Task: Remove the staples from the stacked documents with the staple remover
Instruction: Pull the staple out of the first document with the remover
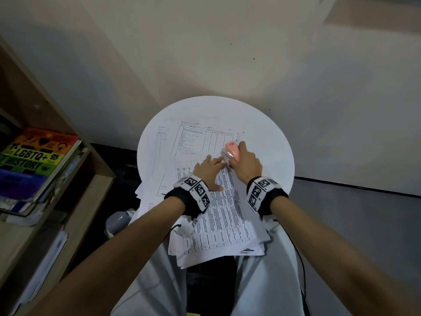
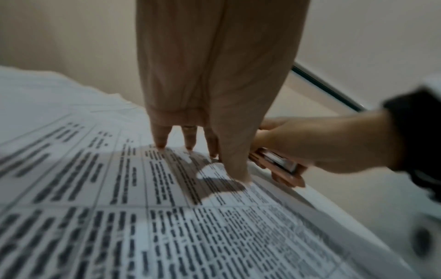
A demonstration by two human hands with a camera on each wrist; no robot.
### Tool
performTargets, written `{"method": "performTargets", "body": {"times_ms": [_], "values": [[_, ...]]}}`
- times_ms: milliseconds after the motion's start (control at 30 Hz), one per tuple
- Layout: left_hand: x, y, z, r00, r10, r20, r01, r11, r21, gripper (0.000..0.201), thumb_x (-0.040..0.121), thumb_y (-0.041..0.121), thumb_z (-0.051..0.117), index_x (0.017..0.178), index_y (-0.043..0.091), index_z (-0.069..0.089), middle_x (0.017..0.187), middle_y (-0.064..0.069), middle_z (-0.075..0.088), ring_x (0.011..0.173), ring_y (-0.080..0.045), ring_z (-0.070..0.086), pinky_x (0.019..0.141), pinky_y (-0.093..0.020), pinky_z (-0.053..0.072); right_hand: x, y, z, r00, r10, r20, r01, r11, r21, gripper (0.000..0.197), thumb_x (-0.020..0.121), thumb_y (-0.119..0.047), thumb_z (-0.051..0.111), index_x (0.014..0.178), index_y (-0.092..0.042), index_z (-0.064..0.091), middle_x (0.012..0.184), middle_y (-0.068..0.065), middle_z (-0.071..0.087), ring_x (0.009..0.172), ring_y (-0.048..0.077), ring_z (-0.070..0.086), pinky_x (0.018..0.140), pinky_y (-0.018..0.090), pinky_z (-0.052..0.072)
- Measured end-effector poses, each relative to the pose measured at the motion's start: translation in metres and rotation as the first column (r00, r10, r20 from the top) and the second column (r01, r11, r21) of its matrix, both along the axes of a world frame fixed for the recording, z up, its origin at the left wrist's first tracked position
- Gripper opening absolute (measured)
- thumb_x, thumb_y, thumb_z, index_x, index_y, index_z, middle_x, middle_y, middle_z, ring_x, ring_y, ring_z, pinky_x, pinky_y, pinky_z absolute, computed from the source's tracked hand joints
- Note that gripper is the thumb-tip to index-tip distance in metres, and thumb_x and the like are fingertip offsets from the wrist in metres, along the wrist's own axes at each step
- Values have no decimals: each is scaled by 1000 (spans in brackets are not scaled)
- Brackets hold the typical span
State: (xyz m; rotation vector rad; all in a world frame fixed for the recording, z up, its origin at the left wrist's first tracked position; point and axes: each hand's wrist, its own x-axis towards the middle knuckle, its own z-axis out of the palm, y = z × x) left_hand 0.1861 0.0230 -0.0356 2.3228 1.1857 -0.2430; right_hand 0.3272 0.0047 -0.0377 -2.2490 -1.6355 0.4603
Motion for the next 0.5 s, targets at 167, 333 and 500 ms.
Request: {"method": "performTargets", "body": {"times_ms": [167,333,500], "values": [[-11,3,0,703,399,589,-370,912,-177,35,95,18,53,127,4,52,122,-15,61,109,-24,60,93,-33,48,-5,-16,10,983,-59,-172,70,996,58,34,91,-31,55,114,-13,39,106,14,63,88,37,60,69,36,41],[-11,-9,15,264,654,709,-375,747,-549,30,89,9,63,114,-5,57,92,-14,62,79,-26,67,73,-32,60,-21,-31,27,975,-22,-222,51,991,127,35,88,-29,58,113,-14,39,101,10,60,82,33,57,65,35,40],[-19,-23,22,81,671,737,-429,691,-582,20,86,1,65,102,-10,63,77,-14,63,70,-21,65,63,-20,59,-40,-46,40,982,30,-188,1,986,166,33,90,-30,55,112,-12,39,92,2,53,77,30,54,62,32,36]]}}
